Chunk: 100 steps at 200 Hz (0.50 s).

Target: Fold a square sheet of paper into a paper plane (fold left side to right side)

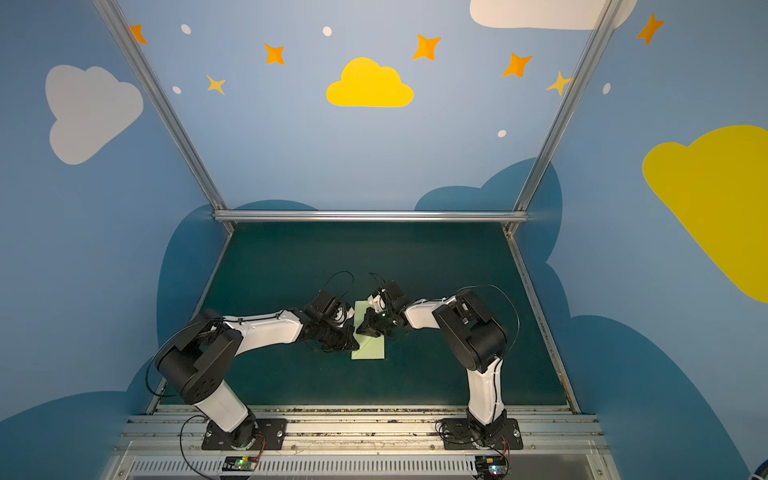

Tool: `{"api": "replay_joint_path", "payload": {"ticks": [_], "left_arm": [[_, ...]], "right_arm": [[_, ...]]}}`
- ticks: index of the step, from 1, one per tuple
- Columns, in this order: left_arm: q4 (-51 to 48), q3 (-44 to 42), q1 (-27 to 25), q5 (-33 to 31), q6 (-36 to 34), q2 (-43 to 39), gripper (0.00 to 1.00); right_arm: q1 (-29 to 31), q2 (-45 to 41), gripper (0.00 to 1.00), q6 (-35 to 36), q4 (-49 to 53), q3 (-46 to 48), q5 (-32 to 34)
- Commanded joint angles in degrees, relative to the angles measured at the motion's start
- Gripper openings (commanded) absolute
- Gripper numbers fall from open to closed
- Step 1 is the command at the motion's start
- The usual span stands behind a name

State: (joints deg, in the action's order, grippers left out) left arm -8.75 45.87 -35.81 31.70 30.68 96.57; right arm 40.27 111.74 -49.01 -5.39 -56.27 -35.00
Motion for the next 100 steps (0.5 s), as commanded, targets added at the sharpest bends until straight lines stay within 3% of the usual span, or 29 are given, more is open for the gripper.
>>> {"api": "replay_joint_path", "payload": {"ticks": [1, 35, 85, 100], "left_arm": [[0.1, 0.1, -0.2, -1.0, -1.2, 1.4, 0.04], [0.7, -0.8, -0.2, -0.9, -1.1, 2.5, 0.04], [1.1, -1.5, -0.2, -1.2, -0.9, 2.4, 0.03], [1.0, -1.8, -0.2, -1.2, -1.0, 2.4, 0.03]], "right_arm": [[0.2, 2.0, 0.0, 0.6, 4.6, 1.1, 2.2], [0.1, 1.0, 0.0, 0.4, 4.9, 0.4, 1.7], [-1.0, -6.2, 0.3, 3.5, 8.7, -2.8, 1.5], [-1.1, -9.2, 0.33, 5.6, 11.9, -2.7, 3.1]]}}
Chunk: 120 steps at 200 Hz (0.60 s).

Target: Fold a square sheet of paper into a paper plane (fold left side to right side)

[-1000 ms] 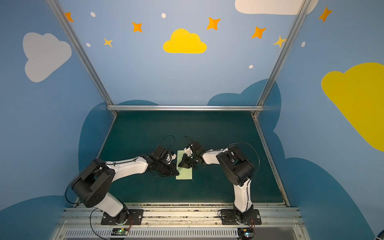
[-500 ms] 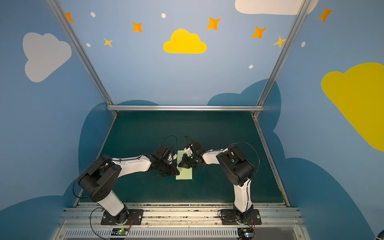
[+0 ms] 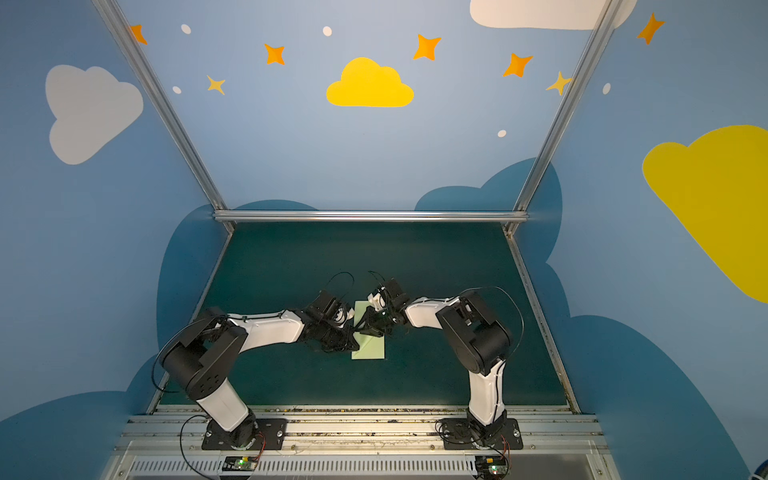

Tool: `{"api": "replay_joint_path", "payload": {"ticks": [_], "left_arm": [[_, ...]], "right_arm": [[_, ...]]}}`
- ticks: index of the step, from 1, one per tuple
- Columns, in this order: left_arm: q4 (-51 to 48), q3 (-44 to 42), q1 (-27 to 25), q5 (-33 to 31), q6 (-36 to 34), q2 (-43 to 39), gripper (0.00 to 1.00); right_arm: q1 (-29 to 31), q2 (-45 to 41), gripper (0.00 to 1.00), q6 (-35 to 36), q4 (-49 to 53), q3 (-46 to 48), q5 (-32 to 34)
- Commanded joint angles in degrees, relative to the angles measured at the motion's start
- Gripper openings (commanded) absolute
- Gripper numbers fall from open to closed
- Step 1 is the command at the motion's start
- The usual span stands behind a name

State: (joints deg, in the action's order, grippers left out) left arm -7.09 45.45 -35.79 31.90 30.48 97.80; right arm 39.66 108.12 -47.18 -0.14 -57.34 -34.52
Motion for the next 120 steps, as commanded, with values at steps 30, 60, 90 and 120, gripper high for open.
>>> {"api": "replay_joint_path", "payload": {"ticks": [30, 60, 90, 120], "left_arm": [[-0.7, -2.0, -0.2, -1.6, -1.0, 0.9, 0.03], [-0.7, -1.9, -0.1, -1.6, -1.1, 0.9, 0.04], [-0.8, -1.5, -0.1, -1.4, -1.4, 1.0, 0.03], [-1.3, -1.1, -0.1, -1.2, -1.9, 1.4, 0.03]], "right_arm": [[-0.3, -9.6, 0.31, 6.0, 9.6, 1.8, 4.8], [1.0, -10.1, 0.14, 6.7, 9.4, 5.3, 6.0], [3.2, -9.0, 0.0, 7.1, 8.6, 6.3, 6.5], [5.0, -7.6, 0.0, 7.2, 8.6, 5.1, 7.1]]}}
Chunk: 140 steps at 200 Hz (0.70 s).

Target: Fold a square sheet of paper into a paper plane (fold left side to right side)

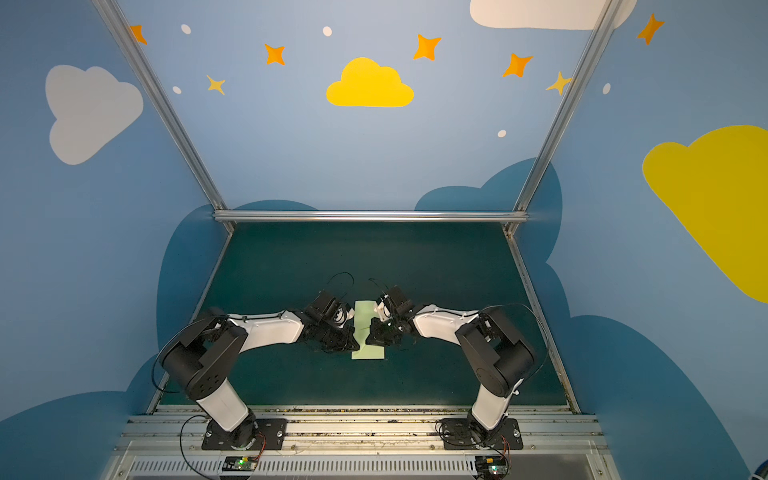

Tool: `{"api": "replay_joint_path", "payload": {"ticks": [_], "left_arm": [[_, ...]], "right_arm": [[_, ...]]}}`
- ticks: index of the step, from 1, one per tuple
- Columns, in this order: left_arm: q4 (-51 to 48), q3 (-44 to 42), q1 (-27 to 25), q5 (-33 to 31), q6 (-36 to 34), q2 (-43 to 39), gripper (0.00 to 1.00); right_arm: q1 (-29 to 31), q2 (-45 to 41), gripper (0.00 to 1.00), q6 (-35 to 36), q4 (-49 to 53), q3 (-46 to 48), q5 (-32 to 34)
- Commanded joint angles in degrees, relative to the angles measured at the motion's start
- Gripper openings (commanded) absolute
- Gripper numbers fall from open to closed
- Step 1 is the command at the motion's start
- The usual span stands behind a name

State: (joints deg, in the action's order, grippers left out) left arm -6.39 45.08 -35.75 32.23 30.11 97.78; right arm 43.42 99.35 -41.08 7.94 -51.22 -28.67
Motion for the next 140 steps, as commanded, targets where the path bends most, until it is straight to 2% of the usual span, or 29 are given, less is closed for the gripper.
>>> {"api": "replay_joint_path", "payload": {"ticks": [1, 71, 140], "left_arm": [[-2.0, -0.7, -0.2, -1.6, -1.5, 1.5, 0.03], [-2.1, -0.4, -0.2, -1.2, -1.7, 2.1, 0.04], [-2.7, -0.6, -0.1, -1.1, -2.1, 1.7, 0.03]], "right_arm": [[1.3, 1.2, 0.0, 1.1, 0.4, -1.1, 1.2], [1.1, 5.7, 0.0, 2.5, 0.9, -3.0, 1.3], [-4.6, 6.8, 0.0, 4.6, 1.4, -0.7, 0.6]]}}
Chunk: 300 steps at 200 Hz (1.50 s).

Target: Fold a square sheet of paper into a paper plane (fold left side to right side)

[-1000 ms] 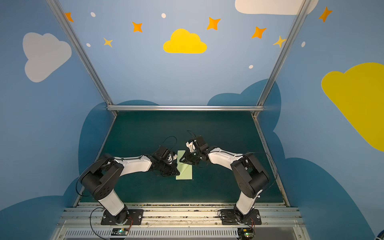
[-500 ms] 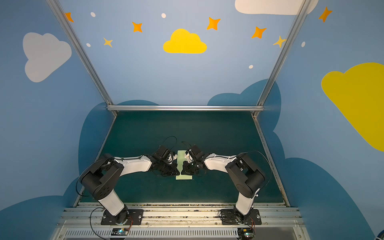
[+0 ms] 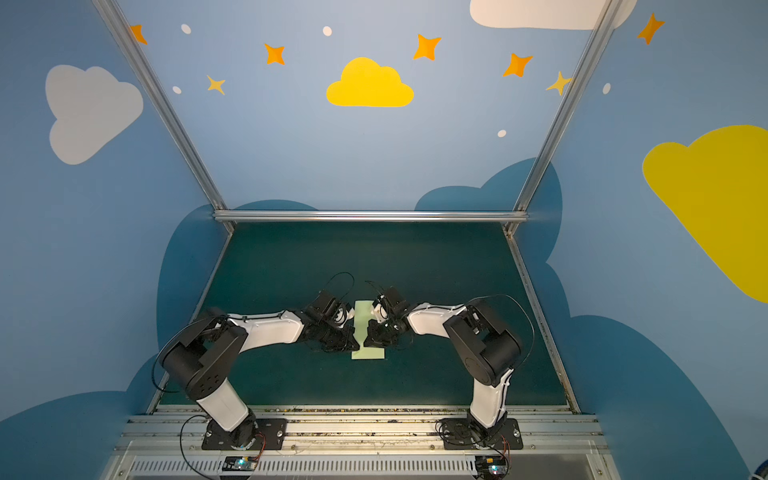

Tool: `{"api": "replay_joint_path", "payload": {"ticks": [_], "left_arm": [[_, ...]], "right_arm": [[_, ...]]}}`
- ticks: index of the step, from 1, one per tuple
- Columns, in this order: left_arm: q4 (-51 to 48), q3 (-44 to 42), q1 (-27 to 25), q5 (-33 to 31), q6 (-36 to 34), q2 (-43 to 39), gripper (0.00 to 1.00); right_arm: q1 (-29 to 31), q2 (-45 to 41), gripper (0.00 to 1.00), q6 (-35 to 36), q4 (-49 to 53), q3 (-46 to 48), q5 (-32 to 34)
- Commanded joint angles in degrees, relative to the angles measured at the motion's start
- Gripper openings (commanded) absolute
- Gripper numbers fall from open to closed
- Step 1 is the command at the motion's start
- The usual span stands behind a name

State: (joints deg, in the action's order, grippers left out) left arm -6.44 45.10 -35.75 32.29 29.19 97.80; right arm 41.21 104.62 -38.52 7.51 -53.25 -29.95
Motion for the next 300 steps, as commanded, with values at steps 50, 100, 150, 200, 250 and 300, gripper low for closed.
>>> {"api": "replay_joint_path", "payload": {"ticks": [50, 100, 150, 200, 250, 300], "left_arm": [[-3.0, -0.6, -0.2, -1.2, -1.2, 1.5, 0.03], [-2.4, -0.5, -0.2, -0.9, -0.9, 1.7, 0.04], [-2.6, -0.3, -0.2, -0.9, -1.0, 1.3, 0.03], [-2.6, -0.2, -0.2, -0.9, -1.1, 1.8, 0.03], [-2.5, 0.0, -0.2, -0.8, -1.1, 2.0, 0.03], [-2.5, -0.3, -0.1, -0.8, -1.2, 1.9, 0.03]], "right_arm": [[-9.3, 4.7, 0.0, 4.9, 3.1, 1.4, 1.1], [-17.5, 3.4, 0.0, 5.3, 3.1, 3.1, -0.4], [-16.2, -7.3, 0.0, 5.5, 5.7, 5.0, 0.1], [-4.5, -7.3, 0.0, 6.5, 11.3, -2.5, 4.0], [1.0, -1.4, 0.0, 5.0, 9.6, -5.8, 3.8], [0.0, -0.6, 0.0, 6.0, 9.1, -2.7, 5.9]]}}
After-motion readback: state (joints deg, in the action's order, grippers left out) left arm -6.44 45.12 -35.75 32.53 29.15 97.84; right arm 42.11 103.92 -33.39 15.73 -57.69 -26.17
